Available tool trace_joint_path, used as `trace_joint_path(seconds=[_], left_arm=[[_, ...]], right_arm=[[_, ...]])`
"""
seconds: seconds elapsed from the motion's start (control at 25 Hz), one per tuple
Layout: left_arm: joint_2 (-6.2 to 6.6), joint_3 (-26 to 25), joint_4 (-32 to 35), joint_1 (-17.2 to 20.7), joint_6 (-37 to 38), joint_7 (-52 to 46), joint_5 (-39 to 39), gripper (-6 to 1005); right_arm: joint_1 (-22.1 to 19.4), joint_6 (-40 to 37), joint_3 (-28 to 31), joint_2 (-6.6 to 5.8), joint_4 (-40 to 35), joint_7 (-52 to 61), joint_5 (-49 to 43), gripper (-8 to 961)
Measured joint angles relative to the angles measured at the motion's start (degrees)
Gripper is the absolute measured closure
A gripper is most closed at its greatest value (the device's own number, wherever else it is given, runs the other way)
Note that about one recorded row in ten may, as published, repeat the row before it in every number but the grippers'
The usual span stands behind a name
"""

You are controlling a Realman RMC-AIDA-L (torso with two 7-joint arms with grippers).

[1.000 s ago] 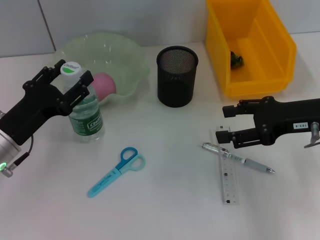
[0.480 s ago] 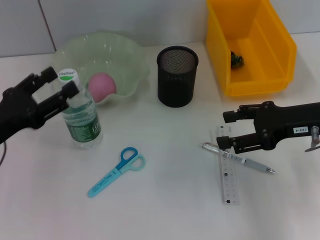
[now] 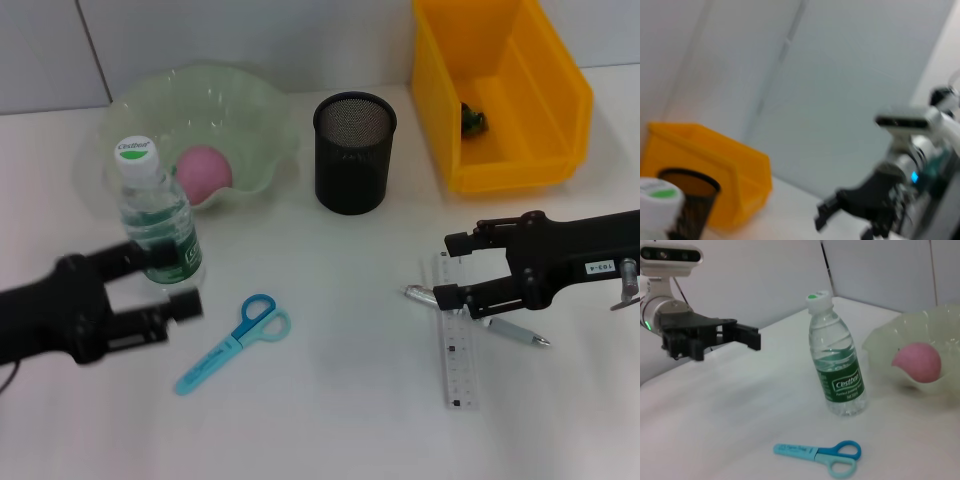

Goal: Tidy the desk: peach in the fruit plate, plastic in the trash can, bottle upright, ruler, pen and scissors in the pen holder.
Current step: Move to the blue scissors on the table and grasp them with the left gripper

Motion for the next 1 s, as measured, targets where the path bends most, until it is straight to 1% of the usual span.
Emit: trace_joint_path(seconds=[0.16,0.2,0.32,0.4,0.52,0.64,1.0], left_arm=[[-1.39,0.01,2.84,-0.04,0.33,0.67,5.57,185],[-2.01,0.02,4.01,-0.07,0.10,1.26,7.77,184],[-2.91,0.04,5.73,-0.02,-0.22,2.91,10.35,184],[-4.01,-0.02,7.27,0.35,-1.26,5.07,12.62,184],[-5.08,-0.66,8.10,0.70,-2.69,7.24,14.16,184],[-5.42,-1.20,7.93,0.41,-3.01,7.92,14.63,184],[-5.46,-1.27,8.38,-0.02,-3.05,6.40,14.71,185]], right_arm=[[0.74,-0.64,0.00,0.01,0.09,0.67,-1.51,131],[0.82,-0.78,0.00,0.00,0.07,0.77,-1.81,131],[0.93,-1.08,0.00,-0.08,-0.13,0.96,-2.21,131],[1.01,-1.49,0.00,-0.33,-0.37,1.49,-2.33,131],[1.13,-1.81,0.00,-0.46,-0.72,1.96,-2.77,132],[1.39,-2.16,0.00,-0.51,-1.38,2.67,-3.60,132],[1.57,-2.33,0.00,-0.49,-1.52,2.83,-3.83,132]])
